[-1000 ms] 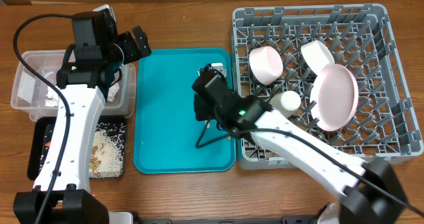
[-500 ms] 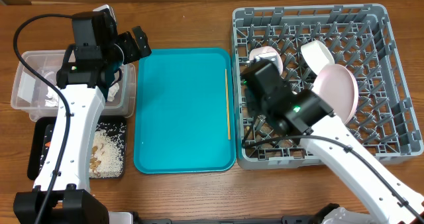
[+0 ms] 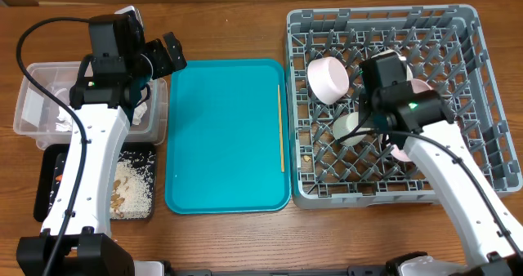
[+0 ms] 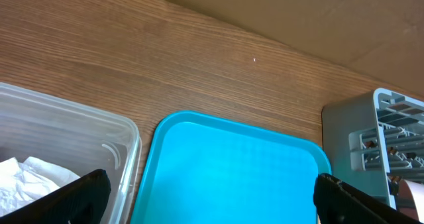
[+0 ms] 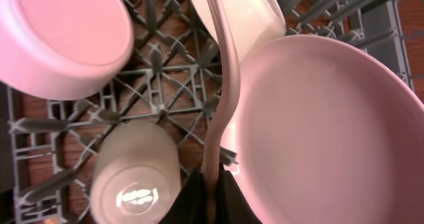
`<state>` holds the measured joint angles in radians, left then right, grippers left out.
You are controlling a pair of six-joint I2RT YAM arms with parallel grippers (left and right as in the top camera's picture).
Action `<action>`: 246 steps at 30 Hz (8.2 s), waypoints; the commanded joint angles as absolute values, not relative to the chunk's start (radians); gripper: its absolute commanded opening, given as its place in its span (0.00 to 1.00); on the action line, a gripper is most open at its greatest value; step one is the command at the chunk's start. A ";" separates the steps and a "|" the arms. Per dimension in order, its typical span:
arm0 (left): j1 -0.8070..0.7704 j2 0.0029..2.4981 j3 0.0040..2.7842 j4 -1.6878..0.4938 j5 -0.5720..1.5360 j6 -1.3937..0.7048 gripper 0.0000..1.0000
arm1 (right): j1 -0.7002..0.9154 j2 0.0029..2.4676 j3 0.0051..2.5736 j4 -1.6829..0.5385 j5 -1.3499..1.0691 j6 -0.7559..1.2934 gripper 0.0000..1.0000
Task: Sort waste into correct bins and load items into the dishwasher
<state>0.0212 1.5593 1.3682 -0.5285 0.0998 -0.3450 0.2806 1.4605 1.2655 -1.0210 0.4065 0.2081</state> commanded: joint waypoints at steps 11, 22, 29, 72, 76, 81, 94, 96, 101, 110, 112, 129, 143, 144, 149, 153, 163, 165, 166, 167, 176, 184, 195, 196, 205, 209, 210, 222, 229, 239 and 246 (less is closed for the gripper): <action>0.019 1.544 1.388 -0.527 0.094 -0.363 1.00 | 0.259 1.586 1.256 -1.026 0.392 0.148 0.09; 0.019 1.544 1.388 -0.527 0.094 -0.363 1.00 | 0.259 1.586 1.256 -1.024 0.392 0.149 0.76; 0.019 1.544 1.388 -0.527 0.094 -0.363 1.00 | 0.260 1.586 1.308 -1.063 0.392 0.155 0.75; 0.019 1.544 1.388 -0.527 0.094 -0.363 1.00 | 0.857 1.597 1.390 -0.879 0.143 0.601 0.89; 0.019 1.544 1.388 -0.527 0.094 -0.363 1.00 | 0.874 1.653 1.309 -0.778 0.254 0.661 0.89; 0.019 1.544 1.388 -0.527 0.094 -0.363 1.00 | 0.874 1.762 1.277 -0.700 0.262 0.663 0.88; 0.019 1.544 1.388 -0.527 0.094 -0.363 1.00 | 0.874 1.874 1.277 -0.627 0.349 0.655 0.80; 0.018 1.544 1.388 -0.527 0.094 -0.363 1.00 | 0.874 1.875 1.277 -0.616 0.360 0.655 0.79; 0.019 1.544 1.388 -0.527 0.094 -0.363 1.00 | 0.874 1.879 1.277 -0.579 0.429 0.655 0.79; 0.018 1.544 1.388 -0.527 0.094 -0.363 1.00 | 0.866 1.917 1.277 -0.553 0.490 0.651 0.78; 0.019 1.544 1.388 -0.527 0.094 -0.363 1.00 | 0.867 1.921 1.277 -0.546 0.490 0.635 0.78; 0.019 1.544 1.388 -0.527 0.094 -0.363 1.00 | 0.842 1.963 1.277 -0.513 0.490 0.621 0.75; 0.019 1.544 1.388 -0.527 0.094 -0.363 1.00 | 0.758 1.988 1.277 -0.475 0.392 0.621 0.73; 0.019 1.544 1.388 -0.527 0.094 -0.363 1.00 | 0.753 1.988 1.277 -0.475 0.385 0.621 0.73; 0.019 1.544 1.388 -0.527 0.094 -0.363 1.00 | 0.740 1.988 1.277 -0.475 0.364 0.621 0.65; 0.019 1.544 1.388 -0.527 0.094 -0.363 1.00 | 0.740 1.988 1.277 -0.476 0.364 0.621 0.58; 0.019 1.544 1.388 -0.527 0.094 -0.363 1.00 | 0.745 1.988 1.277 -0.479 0.357 0.585 0.49; 0.019 1.544 1.388 -0.527 0.094 -0.363 1.00 | 0.752 1.990 1.277 -0.480 0.359 0.566 0.47; 0.019 1.544 1.388 -0.527 0.094 -0.363 1.00 | 0.756 1.991 1.277 -0.480 0.364 0.550 0.46; 0.019 1.544 1.388 -0.527 0.094 -0.363 1.00 | 0.759 1.994 1.277 -0.480 0.366 0.535 0.45; 0.019 1.544 1.388 -0.527 0.094 -0.363 1.00 | 0.775 2.006 1.277 -0.480 0.392 0.504 0.39; 0.019 1.544 1.388 -0.527 0.094 -0.363 1.00 | 0.846 2.006 1.277 -0.480 0.560 0.485 0.36; 0.019 1.544 1.388 -0.527 0.094 -0.363 1.00 | 0.864 2.005 1.277 -0.476 0.620 0.485 0.04; 0.019 1.544 1.388 -0.527 0.094 -0.363 1.00 | 0.864 2.005 1.277 -0.475 0.620 0.485 0.04; 0.019 1.544 1.388 -0.527 0.094 -0.363 1.00 | 0.864 2.003 1.277 -0.479 0.602 0.485 0.04; 0.019 1.544 1.388 -0.527 0.094 -0.363 1.00 | 0.878 2.000 1.299 -0.512 0.605 0.430 0.04; 0.019 1.544 1.388 -0.527 0.094 -0.363 1.00 | 0.884 2.000 1.309 -0.532 0.616 0.413 0.04; 0.019 1.544 1.388 -0.527 0.094 -0.363 1.00 | 0.917 2.000 1.334 -0.644 0.680 0.384 0.04; 0.019 1.544 1.388 -0.527 0.094 -0.363 1.00 | 0.917 2.000 1.344 -0.677 0.680 0.384 0.04; 0.019 1.544 1.388 -0.527 0.094 -0.363 1.00 | 0.907 2.000 1.344 -0.692 0.675 0.358 0.06; 0.019 1.544 1.388 -0.527 0.094 -0.363 1.00 | 0.862 2.000 1.344 -0.687 0.582 0.269 0.11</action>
